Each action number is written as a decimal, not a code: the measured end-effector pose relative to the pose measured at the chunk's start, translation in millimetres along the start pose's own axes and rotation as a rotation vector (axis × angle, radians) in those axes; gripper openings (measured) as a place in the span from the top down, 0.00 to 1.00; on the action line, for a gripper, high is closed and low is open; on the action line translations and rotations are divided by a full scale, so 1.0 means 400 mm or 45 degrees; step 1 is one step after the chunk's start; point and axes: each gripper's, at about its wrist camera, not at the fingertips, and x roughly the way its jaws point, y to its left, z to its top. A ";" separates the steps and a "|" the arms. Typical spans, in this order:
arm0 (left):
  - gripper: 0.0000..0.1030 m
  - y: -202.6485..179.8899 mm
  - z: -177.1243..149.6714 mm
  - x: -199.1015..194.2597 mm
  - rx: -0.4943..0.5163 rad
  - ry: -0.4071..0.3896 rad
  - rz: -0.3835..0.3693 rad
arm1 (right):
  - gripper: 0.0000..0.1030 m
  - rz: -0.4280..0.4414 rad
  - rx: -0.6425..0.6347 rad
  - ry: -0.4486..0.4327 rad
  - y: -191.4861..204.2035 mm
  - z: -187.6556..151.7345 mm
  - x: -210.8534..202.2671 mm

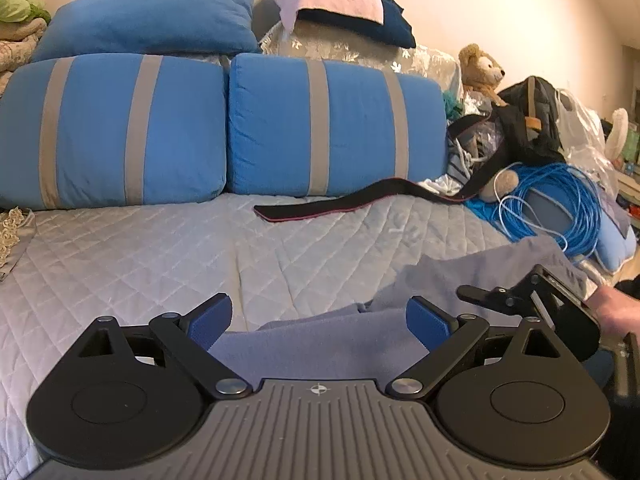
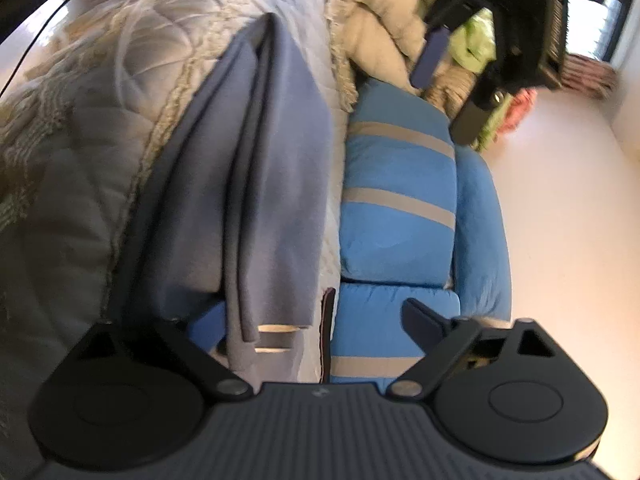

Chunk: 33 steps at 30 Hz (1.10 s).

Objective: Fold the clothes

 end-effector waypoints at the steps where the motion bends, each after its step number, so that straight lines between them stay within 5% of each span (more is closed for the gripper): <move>1: 0.07 -0.003 -0.003 0.000 0.012 0.002 -0.002 | 0.15 -0.007 -0.001 0.004 -0.003 0.002 0.002; 4: 0.07 -0.014 -0.012 0.001 0.062 0.013 -0.002 | 0.27 -0.013 0.004 0.023 -0.014 0.007 0.012; 10: 0.07 -0.066 -0.033 0.005 0.287 0.062 0.074 | 0.44 0.167 -0.070 0.022 -0.010 0.021 0.023; 12: 0.07 -0.097 -0.048 0.007 0.409 0.083 0.130 | 0.81 0.219 -0.074 0.039 -0.012 0.022 0.030; 15: 0.07 -0.149 -0.093 0.012 0.642 0.117 0.183 | 0.93 0.258 -0.069 0.052 -0.029 0.020 0.028; 22: 0.07 -0.224 -0.224 0.066 1.048 0.184 0.396 | 0.94 0.197 -0.040 0.075 -0.091 0.009 0.009; 33: 0.07 -0.194 -0.247 0.124 0.994 0.323 0.671 | 0.96 0.088 -0.021 0.149 -0.120 -0.053 0.015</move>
